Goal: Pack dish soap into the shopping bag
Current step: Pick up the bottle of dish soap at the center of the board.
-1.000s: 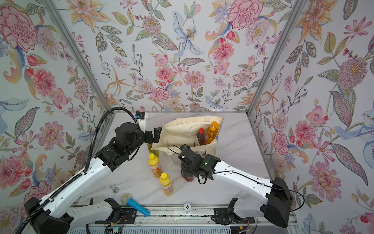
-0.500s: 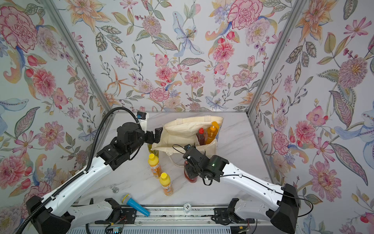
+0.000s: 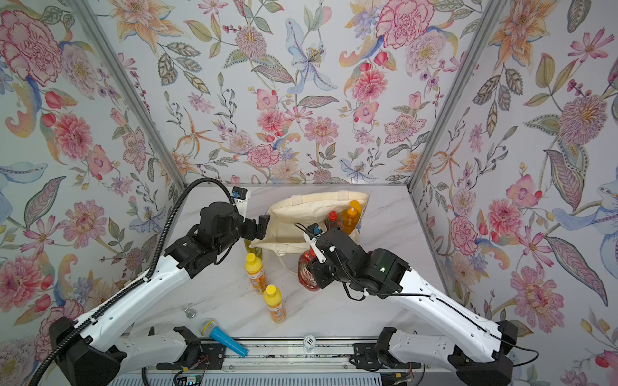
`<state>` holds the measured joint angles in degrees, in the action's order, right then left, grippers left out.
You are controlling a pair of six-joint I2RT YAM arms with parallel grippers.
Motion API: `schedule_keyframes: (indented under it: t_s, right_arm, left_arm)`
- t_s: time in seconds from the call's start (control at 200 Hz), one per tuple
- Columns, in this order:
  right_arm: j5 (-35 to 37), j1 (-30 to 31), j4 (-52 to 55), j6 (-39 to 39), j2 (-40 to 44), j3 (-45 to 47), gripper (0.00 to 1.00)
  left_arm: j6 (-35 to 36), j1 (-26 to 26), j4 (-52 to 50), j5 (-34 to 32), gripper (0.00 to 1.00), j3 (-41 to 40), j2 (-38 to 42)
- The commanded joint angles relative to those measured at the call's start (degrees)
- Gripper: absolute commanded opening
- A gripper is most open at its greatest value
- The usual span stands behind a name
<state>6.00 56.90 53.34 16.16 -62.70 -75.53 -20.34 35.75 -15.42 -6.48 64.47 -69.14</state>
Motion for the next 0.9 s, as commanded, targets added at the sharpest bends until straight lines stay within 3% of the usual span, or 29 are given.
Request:
schedule_keyframes:
  t_s: [0.0,0.215,0.43,0.756,0.896]
  right_arm:
    - [-0.37,-0.45,-1.12,-3.18,0.38,-7.34,0.0]
    - [-1.46,-1.96,1.69,-5.76,-5.42,-21.32,0.0]
    - [-0.92,-5.37,4.24,-7.01,-13.94,-33.17,0.0]
    - [13.86,-7.13,2.38,-9.55,-25.07,-37.73,0.0]
    - [15.72,-8.18,-2.47,-10.31,-26.93,-34.84,0.0]
  left_arm:
    - [1.39,-0.15,-1.63,-1.34,0.99,1.89,-0.2]
    - [1.55,-0.15,-1.9,-0.73,0.99,1.81,-0.64]
    - [1.88,-0.13,-2.42,0.06,0.93,1.66,-0.43]
    - [2.67,-0.13,-4.39,1.35,0.87,2.59,-0.11]
    - [3.44,-0.07,-6.83,0.26,0.84,3.49,-0.85]
